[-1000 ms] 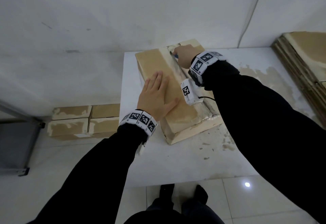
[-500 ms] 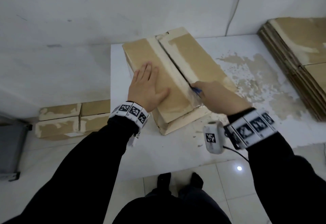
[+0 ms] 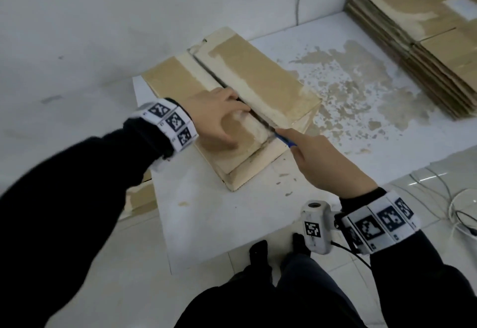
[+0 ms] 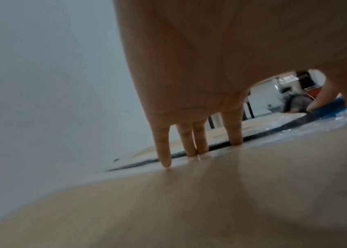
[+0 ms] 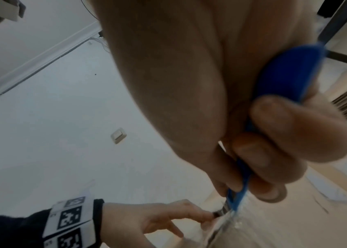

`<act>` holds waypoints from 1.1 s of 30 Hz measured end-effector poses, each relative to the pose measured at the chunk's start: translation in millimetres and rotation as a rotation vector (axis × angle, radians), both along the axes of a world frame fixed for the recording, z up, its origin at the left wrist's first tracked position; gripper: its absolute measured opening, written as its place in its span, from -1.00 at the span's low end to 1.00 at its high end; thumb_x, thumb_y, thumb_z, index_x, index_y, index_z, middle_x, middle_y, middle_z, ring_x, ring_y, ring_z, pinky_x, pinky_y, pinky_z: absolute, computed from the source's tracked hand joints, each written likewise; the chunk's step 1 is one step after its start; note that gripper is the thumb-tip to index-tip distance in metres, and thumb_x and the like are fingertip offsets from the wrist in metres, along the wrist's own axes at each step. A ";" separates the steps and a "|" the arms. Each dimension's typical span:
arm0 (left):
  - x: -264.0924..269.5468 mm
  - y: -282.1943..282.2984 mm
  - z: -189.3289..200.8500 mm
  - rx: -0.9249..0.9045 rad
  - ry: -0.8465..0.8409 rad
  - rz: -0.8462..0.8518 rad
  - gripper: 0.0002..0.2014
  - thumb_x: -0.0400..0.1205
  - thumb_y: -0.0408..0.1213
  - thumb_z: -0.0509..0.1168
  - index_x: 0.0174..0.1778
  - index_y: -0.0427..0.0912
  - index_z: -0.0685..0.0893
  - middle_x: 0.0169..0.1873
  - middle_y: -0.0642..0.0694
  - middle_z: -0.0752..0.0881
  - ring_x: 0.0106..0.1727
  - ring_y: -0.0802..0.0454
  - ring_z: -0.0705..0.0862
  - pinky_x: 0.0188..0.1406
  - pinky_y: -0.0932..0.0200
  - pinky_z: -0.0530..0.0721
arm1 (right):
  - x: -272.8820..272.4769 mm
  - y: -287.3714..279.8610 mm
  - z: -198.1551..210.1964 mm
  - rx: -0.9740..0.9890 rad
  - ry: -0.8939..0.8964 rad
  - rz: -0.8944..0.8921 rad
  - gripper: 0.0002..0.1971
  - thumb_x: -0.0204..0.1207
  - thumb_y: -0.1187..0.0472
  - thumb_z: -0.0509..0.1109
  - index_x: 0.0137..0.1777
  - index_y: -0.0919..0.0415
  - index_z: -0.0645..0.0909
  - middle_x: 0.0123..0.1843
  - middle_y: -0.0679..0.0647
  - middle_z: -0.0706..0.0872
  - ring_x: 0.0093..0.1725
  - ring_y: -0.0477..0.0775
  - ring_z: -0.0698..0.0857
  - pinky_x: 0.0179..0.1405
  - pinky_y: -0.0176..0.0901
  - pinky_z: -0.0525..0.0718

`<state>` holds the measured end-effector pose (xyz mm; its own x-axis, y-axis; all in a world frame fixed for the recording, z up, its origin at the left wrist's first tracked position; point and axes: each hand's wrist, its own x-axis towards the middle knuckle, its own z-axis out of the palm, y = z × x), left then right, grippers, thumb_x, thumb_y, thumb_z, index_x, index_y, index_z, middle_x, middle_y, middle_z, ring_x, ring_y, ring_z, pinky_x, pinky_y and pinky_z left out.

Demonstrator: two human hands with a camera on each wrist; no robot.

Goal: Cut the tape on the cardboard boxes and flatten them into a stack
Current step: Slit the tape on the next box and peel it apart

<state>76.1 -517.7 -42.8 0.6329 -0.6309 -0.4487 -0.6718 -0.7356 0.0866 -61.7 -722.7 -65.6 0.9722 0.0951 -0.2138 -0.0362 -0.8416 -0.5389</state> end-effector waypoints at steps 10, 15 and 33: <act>13.9 -37.1 13.9 0.148 -0.006 -0.059 -0.15 0.11 0.25 0.60 0.21 -0.04 0.41 0.07 0.01 0.39 0.13 0.00 0.34 0.15 -0.10 0.54 | -9.9 -14.7 -12.7 0.377 0.119 -0.156 -0.55 0.73 0.28 0.05 0.54 -0.13 0.36 -0.25 0.07 0.65 -0.54 -0.17 0.46 -0.60 -0.43 0.40; 7.3 -32.2 16.2 0.054 0.013 -0.033 -0.16 0.16 0.13 0.63 0.26 -0.11 0.44 0.05 0.05 0.38 0.15 0.05 0.30 0.05 0.07 0.47 | -14.6 -13.4 -8.8 0.587 0.188 -0.216 -0.56 0.72 0.29 0.08 0.51 -0.10 0.42 -0.36 0.03 0.53 -0.56 -0.14 0.35 -0.62 -0.39 0.34; 1.3 -27.3 16.3 -0.030 -0.010 0.021 -0.11 0.06 0.19 0.63 0.21 -0.14 0.46 0.04 0.05 0.39 0.12 0.08 0.29 0.12 -0.01 0.51 | -23.0 -30.2 2.8 0.680 0.269 -0.220 -0.82 0.71 0.26 0.13 0.21 0.06 0.49 -0.35 0.13 0.53 -0.61 -0.13 0.32 -0.66 -0.30 0.30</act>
<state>77.4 -545.0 -26.5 0.6503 -0.6309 -0.4232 -0.6576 -0.7464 0.1023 -84.7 -752.8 -62.8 0.9067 0.1005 -0.4097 -0.3682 -0.2854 -0.8849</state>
